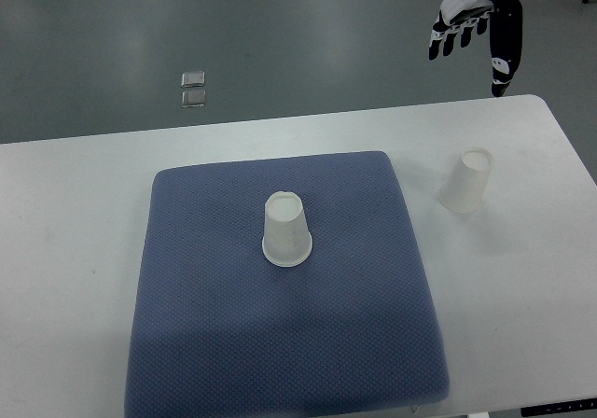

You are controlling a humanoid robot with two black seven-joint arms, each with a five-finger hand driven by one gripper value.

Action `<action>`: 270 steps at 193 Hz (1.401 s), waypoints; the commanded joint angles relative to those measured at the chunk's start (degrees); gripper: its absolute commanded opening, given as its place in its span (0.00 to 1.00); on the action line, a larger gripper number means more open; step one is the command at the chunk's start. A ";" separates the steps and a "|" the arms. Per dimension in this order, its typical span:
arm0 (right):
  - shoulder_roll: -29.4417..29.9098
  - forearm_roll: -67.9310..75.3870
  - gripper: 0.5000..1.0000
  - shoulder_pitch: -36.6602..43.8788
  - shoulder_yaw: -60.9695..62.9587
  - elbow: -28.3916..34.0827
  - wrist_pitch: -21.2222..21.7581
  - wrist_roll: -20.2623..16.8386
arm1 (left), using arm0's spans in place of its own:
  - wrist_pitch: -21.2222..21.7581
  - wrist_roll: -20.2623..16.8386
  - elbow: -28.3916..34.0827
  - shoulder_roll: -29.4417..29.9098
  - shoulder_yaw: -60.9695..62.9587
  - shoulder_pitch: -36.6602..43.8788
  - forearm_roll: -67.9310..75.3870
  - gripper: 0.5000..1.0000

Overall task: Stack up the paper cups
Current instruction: 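Lower the right hand onto the white paper cup beside the pad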

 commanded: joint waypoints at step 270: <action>6.13 2.40 0.81 -44.46 0.28 -31.95 -10.39 -2.65 | 0.18 0.09 0.41 0.00 -0.18 0.00 -0.04 1.00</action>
